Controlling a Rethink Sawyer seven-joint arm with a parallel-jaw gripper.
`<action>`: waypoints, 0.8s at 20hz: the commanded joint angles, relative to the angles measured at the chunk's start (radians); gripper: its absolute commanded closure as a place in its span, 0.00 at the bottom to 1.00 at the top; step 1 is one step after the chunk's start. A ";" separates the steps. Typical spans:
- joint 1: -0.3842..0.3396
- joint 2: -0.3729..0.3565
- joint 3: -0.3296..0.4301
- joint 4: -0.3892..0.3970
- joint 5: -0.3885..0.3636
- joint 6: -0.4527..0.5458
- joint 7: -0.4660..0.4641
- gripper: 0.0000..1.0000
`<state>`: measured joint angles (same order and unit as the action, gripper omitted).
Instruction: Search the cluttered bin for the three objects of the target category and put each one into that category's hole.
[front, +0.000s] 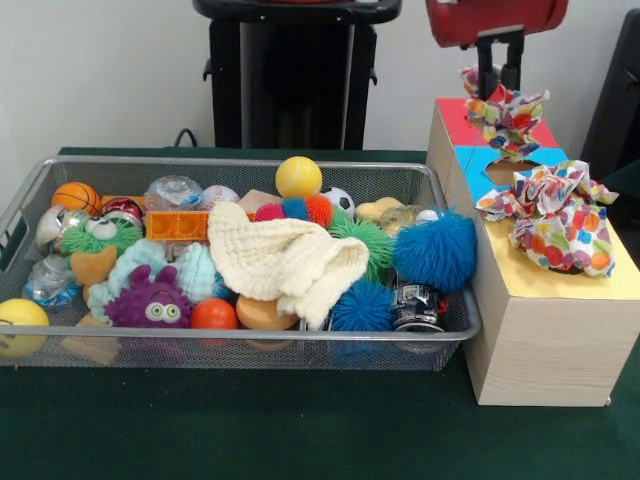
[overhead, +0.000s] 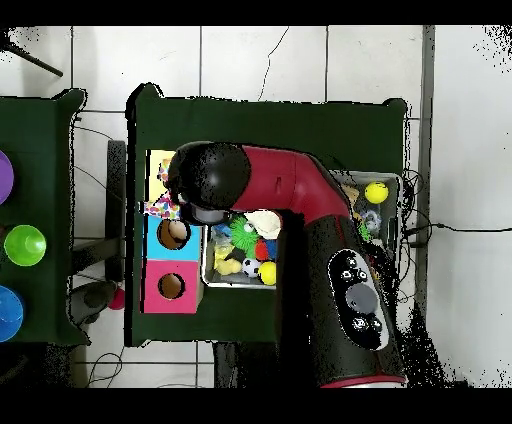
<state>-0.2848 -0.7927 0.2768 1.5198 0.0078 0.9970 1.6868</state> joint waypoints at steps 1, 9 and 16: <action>-0.034 0.020 -0.088 -0.086 -0.043 0.120 0.173 1.00; -0.051 0.009 -0.095 -0.061 -0.035 0.091 0.119 1.00; -0.016 0.044 -0.143 -0.131 -0.014 0.068 0.245 1.00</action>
<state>-0.3150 -0.7904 0.1713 1.4370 -0.0024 1.0084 1.6876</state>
